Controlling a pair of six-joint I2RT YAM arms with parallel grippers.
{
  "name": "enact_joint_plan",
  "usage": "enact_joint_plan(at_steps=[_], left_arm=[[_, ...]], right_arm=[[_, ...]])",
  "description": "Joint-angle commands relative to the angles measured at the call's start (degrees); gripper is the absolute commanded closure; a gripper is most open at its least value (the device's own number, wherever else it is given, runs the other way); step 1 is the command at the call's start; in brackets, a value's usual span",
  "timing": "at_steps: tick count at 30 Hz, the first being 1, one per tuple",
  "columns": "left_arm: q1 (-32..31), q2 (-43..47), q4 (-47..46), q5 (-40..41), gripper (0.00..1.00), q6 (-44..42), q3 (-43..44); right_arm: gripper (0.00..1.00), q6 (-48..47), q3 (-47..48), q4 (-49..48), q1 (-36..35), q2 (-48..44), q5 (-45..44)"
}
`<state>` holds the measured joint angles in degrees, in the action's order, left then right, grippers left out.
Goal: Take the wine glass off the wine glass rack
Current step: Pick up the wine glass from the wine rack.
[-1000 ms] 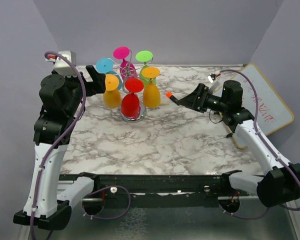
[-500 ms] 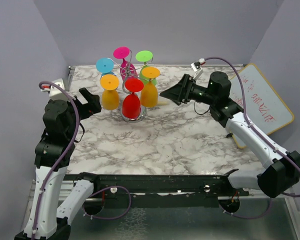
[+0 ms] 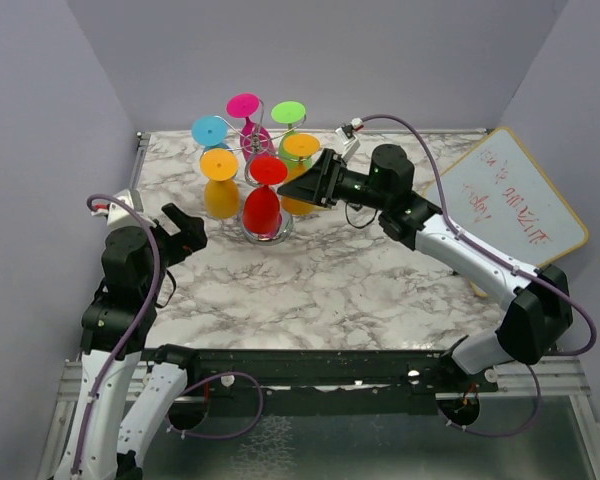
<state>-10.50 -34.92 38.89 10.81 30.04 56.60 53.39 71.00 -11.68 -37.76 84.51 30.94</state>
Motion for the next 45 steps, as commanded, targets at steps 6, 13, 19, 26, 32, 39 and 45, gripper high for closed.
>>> enact_joint_plan(at_steps=[6,13,19,26,32,39,45], left_arm=[[0.0,1.8,0.0,-1.8,0.03,2.2,-6.5],[0.0,1.5,-0.5,-2.0,0.02,2.3,-7.6],[0.0,1.3,-1.2,-2.5,0.03,1.0,-8.6],[0.0,0.2,-1.2,-3.9,0.07,-0.2,-9.2],[0.0,0.3,-1.7,-4.6,0.08,0.3,-9.8],[0.0,0.3,-1.9,-4.6,0.08,0.1,-9.7],[0.0,0.3,-1.9,-4.5,0.08,0.0,-9.5]], right_arm=[[0.4,5.1,2.4,-6.2,-0.7,2.4,-6.6],[0.49,10.4,-0.7,-7.6,-0.7,1.9,-13.0],[0.62,9.8,3.9,-6.7,-0.7,4.3,-8.1],[0.85,12.7,1.1,-9.1,-0.7,3.8,-9.2],[0.91,12.5,2.3,-8.5,-0.7,4.0,-9.0],[0.98,14.1,3.8,-7.6,-0.7,4.5,-8.6],[0.99,15.6,6.2,1.9,-0.7,3.4,-13.0]])
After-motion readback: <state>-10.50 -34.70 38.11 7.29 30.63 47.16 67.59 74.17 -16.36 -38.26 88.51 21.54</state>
